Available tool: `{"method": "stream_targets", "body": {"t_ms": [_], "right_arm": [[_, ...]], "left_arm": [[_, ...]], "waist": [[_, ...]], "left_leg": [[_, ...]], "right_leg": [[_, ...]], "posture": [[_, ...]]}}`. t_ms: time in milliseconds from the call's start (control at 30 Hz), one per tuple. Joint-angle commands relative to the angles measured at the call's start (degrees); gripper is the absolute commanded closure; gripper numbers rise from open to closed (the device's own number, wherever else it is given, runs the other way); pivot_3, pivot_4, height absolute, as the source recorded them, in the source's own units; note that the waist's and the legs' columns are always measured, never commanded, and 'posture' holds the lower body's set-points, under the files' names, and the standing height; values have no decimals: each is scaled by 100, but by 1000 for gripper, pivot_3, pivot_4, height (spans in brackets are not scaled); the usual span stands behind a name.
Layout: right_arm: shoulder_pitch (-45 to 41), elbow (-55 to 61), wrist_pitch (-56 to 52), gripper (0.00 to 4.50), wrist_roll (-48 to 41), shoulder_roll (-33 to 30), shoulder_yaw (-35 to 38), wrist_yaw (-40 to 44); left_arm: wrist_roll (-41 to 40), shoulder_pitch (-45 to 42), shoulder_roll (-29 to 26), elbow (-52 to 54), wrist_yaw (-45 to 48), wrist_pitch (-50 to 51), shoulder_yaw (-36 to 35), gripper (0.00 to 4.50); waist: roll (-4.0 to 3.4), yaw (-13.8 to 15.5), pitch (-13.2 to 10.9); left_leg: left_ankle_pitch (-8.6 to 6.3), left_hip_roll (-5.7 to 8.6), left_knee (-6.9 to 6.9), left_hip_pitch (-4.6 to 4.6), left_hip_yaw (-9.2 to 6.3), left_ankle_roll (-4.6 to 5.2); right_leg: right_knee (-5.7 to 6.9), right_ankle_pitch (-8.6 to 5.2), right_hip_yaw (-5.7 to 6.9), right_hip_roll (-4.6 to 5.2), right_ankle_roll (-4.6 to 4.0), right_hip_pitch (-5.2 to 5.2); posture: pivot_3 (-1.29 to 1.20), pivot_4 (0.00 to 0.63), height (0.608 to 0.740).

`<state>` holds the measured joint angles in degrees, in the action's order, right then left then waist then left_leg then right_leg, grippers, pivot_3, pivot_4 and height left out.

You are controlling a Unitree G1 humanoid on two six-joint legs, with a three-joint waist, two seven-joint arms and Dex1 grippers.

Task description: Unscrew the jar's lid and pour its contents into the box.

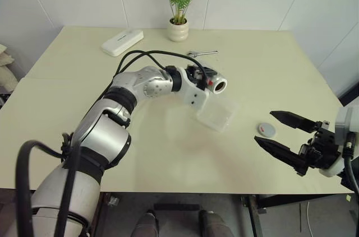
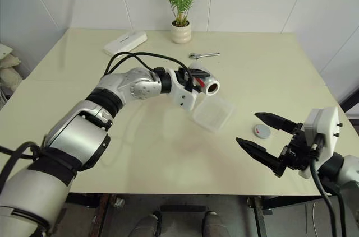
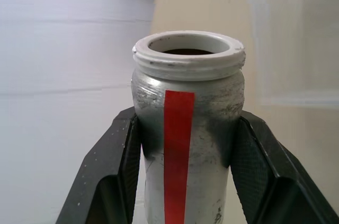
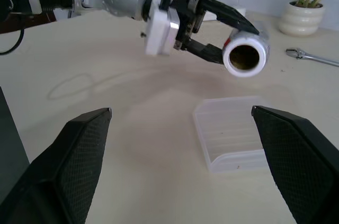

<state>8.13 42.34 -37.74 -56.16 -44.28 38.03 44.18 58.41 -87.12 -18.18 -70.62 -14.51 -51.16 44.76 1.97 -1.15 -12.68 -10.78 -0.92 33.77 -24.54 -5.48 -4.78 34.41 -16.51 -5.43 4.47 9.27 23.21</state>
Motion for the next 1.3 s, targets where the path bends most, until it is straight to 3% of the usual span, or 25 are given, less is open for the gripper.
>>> {"method": "stream_targets", "body": {"t_ms": [33, 133, 233, 433, 733, 967, 1200, 1300], "right_arm": [[105, 237, 118, 42, -105, -10, 162, -242], [110, 364, 206, 42, -38, 105, -97, -497], [29, 334, 256, 42, 42, 80, -263, -600], [-187, 200, 308, 42, 174, -3, -485, -698], [-203, 211, 354, 42, 254, -14, -536, -720], [-113, 171, 412, 42, 229, -96, -394, -564], [-270, -175, 476, 42, 277, -306, -453, -211], [-463, -344, 508, 42, 301, -398, -568, -79]], "left_arm": [[1197, -430, 116, -84, -1855, 319, 971, 2498], [2336, -814, 351, -122, -3477, 1550, 1997, 2498], [2782, -948, 572, -253, -4234, 2219, 2470, 2498], [3006, -931, 855, -425, -4645, 2569, 2852, 2498], [2738, -849, 766, -468, -4705, 2646, 2691, 2498], [324, -523, 331, -659, -2585, 649, 592, 2498], [-2193, 287, 28, -581, 367, 375, -1692, 2498], [-4100, 803, 311, -479, 2457, 765, -3233, 2498]], "waist": [[1, -2, 0], [2, 28, -1], [3, 98, -2], [2, 217, -2], [2, 311, -1], [-1, 265, 0], [-4, 259, 2], [-6, 254, 3]], "left_leg": [[-10, 0, 8, -4, 4, 0], [-19, 0, 15, -33, 7, 0], [-22, 1, 22, -64, 7, -2], [-33, 1, 23, -64, 11, -13], [-33, 1, 28, -63, 12, -15], [-32, 0, 31, -53, 15, -15], [-25, 1, 51, -41, 17, -7], [-19, 2, 57, -25, 17, -2]], "right_leg": [[-2, -2, -1, 0, 2, 1], [-10, -3, -2, 0, 4, 21], [3, 0, -1, 0, 9, 51], [1, -4, -1, 0, 12, 51], [7, -5, -1, 0, 14, 48], [32, -5, -5, 0, 13, 49], [67, -5, -10, 0, 12, 42], [82, -1, -11, 0, 8, 30]], "posture": [[0, 150, 740], [0, 150, 740], [0, 150, 740], [0, 150, 740], [0, 150, 740], [0, 150, 740], [0, 150, 740], [0, 150, 740]]}}
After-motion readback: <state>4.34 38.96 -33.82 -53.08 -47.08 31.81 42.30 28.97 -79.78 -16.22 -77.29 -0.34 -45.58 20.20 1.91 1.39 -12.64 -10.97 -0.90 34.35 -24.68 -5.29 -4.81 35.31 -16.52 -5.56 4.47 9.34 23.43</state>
